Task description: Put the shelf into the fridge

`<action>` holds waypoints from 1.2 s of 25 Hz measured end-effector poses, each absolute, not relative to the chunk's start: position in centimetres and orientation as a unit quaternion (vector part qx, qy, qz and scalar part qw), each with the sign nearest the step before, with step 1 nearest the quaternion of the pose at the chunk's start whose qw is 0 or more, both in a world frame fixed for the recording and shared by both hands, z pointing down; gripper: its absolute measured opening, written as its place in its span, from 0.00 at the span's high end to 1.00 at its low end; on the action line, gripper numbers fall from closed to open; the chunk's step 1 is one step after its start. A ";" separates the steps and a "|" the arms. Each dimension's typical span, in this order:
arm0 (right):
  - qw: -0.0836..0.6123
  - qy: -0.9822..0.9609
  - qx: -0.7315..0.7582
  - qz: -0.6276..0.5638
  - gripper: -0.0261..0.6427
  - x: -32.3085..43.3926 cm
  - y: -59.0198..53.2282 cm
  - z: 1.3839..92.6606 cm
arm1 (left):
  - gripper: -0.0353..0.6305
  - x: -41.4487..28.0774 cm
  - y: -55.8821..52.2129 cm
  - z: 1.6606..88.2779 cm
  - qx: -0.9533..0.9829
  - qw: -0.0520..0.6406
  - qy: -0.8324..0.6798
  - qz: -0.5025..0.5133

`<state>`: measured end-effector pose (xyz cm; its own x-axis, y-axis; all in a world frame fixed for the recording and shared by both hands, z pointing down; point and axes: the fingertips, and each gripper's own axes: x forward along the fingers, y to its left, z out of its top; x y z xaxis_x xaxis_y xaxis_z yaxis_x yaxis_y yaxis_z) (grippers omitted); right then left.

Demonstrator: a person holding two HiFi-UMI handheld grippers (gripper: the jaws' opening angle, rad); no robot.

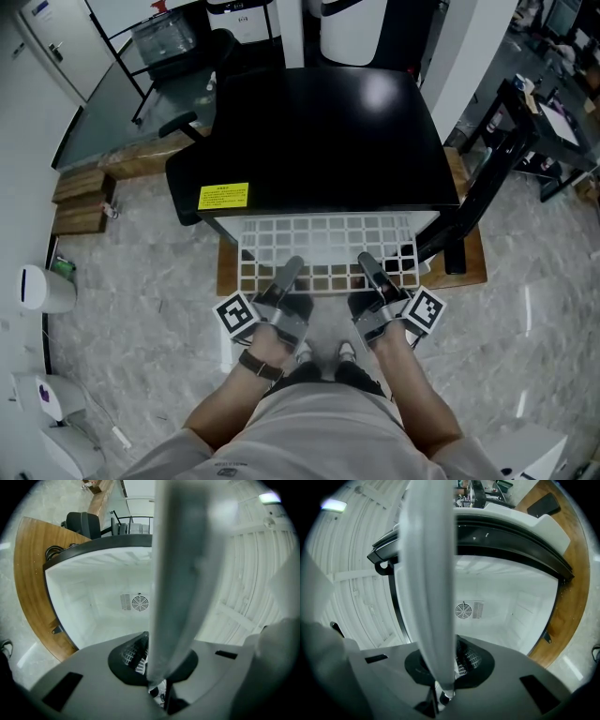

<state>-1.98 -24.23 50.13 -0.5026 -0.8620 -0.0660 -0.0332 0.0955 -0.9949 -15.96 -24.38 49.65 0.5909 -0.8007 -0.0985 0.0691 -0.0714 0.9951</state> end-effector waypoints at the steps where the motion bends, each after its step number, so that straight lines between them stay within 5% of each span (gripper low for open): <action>1: 0.359 0.647 -0.348 -0.576 0.89 -1.9 -25.0 49.9 | 0.91 -15.9 -25.2 49.5 0.642 0.618 -0.287 -0.351; 30: 0.390 0.630 -0.396 -0.542 0.89 -1.3 -32.1 49.6 | 0.91 -15.9 -32.2 48.9 0.625 0.584 -0.339 -0.392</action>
<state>-1.25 -32.13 49.59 -0.3816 -0.9223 -0.0617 -0.0772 0.0983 -0.9922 -15.86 -32.16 48.89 0.4626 -0.8815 -0.0947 0.0348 -0.0887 0.9954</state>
